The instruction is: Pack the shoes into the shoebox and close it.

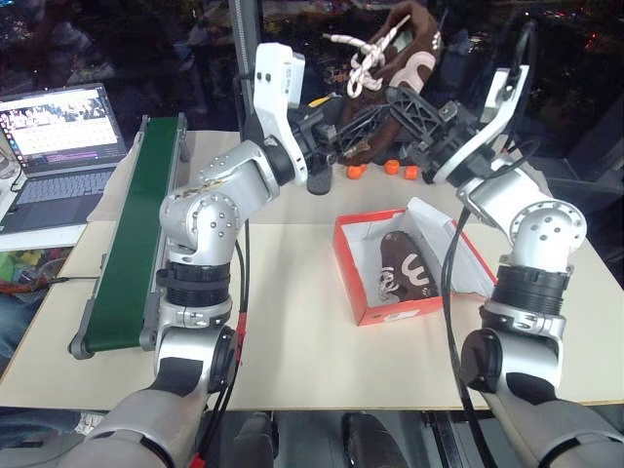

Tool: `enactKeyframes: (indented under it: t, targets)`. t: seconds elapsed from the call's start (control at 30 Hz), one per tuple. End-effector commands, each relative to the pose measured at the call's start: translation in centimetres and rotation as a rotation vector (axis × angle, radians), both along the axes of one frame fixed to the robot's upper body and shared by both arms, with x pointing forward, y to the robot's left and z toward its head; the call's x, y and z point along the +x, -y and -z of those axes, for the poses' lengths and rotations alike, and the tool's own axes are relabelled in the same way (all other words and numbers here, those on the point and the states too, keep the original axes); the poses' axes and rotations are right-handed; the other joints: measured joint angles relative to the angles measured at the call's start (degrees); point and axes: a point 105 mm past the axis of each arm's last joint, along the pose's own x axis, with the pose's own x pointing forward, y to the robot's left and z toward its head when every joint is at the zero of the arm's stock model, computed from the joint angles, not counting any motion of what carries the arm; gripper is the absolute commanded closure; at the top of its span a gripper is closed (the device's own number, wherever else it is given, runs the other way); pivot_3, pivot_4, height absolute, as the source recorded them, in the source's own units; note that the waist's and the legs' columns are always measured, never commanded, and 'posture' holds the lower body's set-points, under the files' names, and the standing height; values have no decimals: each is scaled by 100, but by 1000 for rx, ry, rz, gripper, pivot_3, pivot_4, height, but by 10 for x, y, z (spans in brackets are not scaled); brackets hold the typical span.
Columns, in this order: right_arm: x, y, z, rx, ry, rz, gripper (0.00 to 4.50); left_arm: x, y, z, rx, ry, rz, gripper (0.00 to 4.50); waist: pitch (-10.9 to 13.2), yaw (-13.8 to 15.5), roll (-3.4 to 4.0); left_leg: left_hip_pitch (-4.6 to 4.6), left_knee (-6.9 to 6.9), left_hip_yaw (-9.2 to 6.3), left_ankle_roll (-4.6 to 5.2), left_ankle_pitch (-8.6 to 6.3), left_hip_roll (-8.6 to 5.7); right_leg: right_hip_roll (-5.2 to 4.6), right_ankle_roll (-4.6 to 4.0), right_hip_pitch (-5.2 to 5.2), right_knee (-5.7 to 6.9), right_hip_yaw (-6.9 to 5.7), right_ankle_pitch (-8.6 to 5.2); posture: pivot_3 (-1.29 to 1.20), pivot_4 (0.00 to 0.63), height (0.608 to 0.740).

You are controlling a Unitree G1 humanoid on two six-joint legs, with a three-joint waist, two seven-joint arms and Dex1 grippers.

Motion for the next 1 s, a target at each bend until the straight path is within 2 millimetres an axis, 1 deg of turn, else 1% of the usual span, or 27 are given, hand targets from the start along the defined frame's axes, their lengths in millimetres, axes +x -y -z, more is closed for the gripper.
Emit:
enactKeyframes:
  t: [0.03, 0.07, 0.13, 0.2, 0.3, 0.37, 0.43, 0.5, 0.57, 0.7, 0.8, 0.87, 0.93, 1.0]
  targets:
    - [5, 11, 9, -257, -30, 109, 4116, 2, -32, -10, 74, 102, -114, 0, 0, 5, 0, -1, -1, 0, 0, 0, 0, -1, 0, 0, -5, 0, 0, 0, 150, 740]
    - [7, 13, 24, -346, -77, 122, 4116, 0, -35, -5, 117, 110, -119, 0, 0, 13, 0, -1, -3, 2, 0, 0, 0, -2, 1, 1, -8, 0, -1, 0, 150, 740]
    - [7, 13, 44, -439, -142, 98, 4116, -5, -35, 4, 170, 110, -95, 0, 0, 25, 0, -3, -9, 4, 2, -2, -1, -4, 1, 3, -20, 0, -1, 0, 150, 740]
    - [5, 15, 58, -449, -201, 73, 4116, -15, -28, 17, 180, 71, -6, 0, 0, 40, 0, -4, -17, 3, 2, -2, 0, -4, 1, 4, -29, -1, -1, 0, 150, 740]
    - [-6, 17, 81, -517, -270, 9, 4116, -28, -20, 32, 221, 40, 64, 0, 0, 50, 0, -23, -15, -1, 2, -2, 0, -7, 1, -2, -41, -4, 0, 0, 150, 740]
    - [-9, 22, 96, -551, -321, 0, 4116, -35, -17, 42, 247, 20, 92, 0, 0, 56, 0, -30, -13, -2, 5, -4, -1, -8, 2, -4, -47, -6, 1, 0, 150, 740]
    - [-10, 31, 110, -571, -367, 9, 4116, -40, -13, 48, 266, 12, 109, 0, 0, 53, 0, -31, -11, -1, 6, -4, -1, -8, 3, -4, -49, -6, 2, 0, 150, 740]
    - [-13, 37, 126, -636, -399, 17, 4116, -43, -12, 50, 266, 10, 111, 0, 0, 49, 0, -26, -9, -1, 6, -4, -1, -7, 2, 0, -46, -6, 2, 0, 150, 740]
    - [-18, 39, 140, -665, -433, -1, 4116, -45, -11, 51, 265, 9, 109, 0, 0, 45, 0, -22, -5, -1, 6, -4, 1, -4, 2, 4, -44, -7, 3, 0, 150, 740]
    - [-23, 37, 155, -658, -482, -29, 4116, -46, -13, 53, 262, 3, 95, 0, 0, 13, 0, -20, 0, 1, 6, -4, 1, -4, 3, 7, -45, -4, 3, 0, 150, 740]
    - [-22, 38, 160, -665, -497, -29, 4116, -46, -13, 56, 261, -2, 90, 0, 0, 28, 0, -19, 0, -1, 6, -4, 2, -4, 3, 7, -43, -5, 3, 0, 150, 740]
    - [-20, 38, 159, -669, -492, -20, 4116, -47, -13, 56, 257, -5, 88, 0, 0, 34, -1, -20, 2, 0, 6, -4, 1, -4, 3, 8, -44, -5, 3, 0, 150, 740]
    - [-17, 37, 153, -672, -475, -20, 4116, -47, -14, 57, 257, -5, 84, 0, 0, 35, -1, -20, 4, 0, 6, -4, 0, -5, 4, 10, -45, -5, 4, 0, 150, 740]
    - [-16, 30, 137, -639, -449, -43, 4116, -46, -15, 58, 254, -9, 77, 0, 0, 36, -1, -20, 4, 0, 6, -4, 1, -5, 4, 9, -44, -5, 4, 0, 150, 740]
